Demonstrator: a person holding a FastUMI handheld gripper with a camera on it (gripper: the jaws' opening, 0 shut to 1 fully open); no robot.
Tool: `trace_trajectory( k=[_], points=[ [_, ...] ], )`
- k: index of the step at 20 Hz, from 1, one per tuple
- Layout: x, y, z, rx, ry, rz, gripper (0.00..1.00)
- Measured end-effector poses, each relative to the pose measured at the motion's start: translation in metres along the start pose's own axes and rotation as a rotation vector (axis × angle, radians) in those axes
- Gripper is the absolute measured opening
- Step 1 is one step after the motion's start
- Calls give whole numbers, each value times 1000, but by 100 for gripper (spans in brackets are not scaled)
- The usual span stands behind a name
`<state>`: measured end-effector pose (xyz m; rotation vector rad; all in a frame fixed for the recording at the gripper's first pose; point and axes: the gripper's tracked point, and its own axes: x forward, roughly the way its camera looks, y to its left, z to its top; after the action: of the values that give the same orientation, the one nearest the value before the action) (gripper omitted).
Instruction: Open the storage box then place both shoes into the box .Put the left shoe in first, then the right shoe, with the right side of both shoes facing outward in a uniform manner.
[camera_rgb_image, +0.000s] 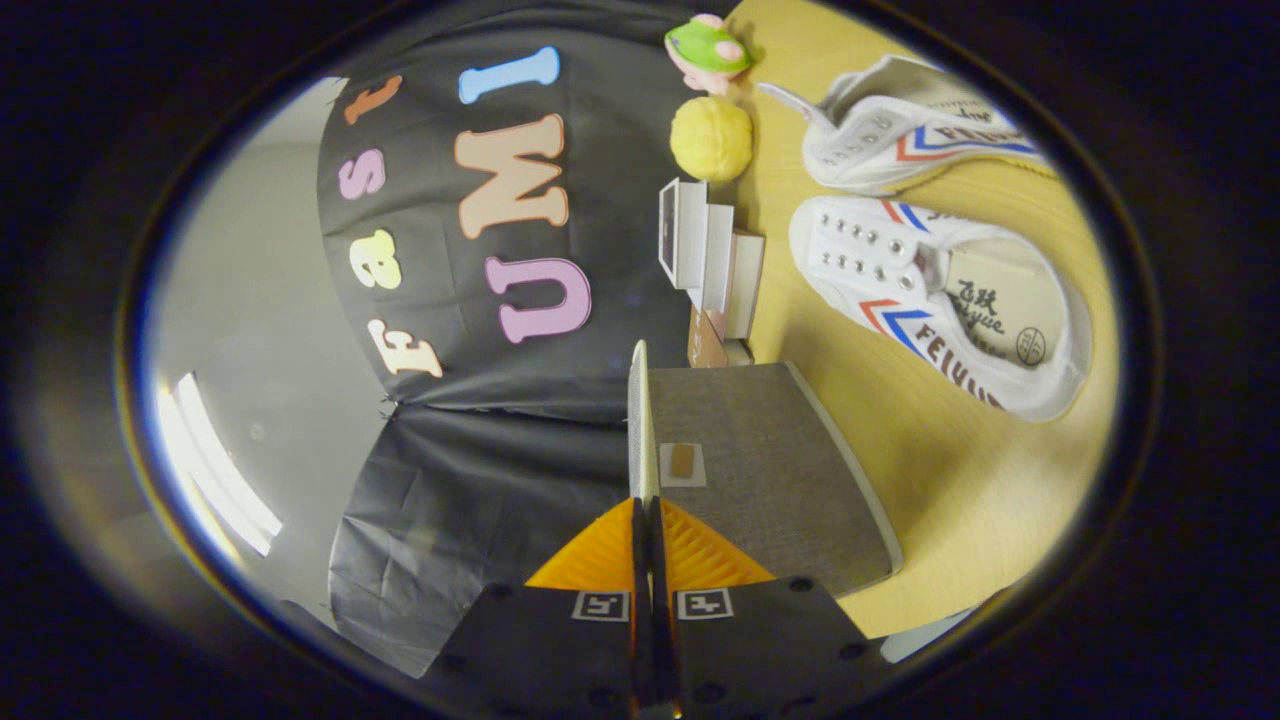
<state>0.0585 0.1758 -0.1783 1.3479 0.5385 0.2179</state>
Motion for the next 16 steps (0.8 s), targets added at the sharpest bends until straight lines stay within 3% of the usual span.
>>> trace_trajectory(
  k=[7,16],
  points=[
    [5,73,-9,-104,-11,69,4],
    [41,175,-80,-347,63,152,9]
  ],
)
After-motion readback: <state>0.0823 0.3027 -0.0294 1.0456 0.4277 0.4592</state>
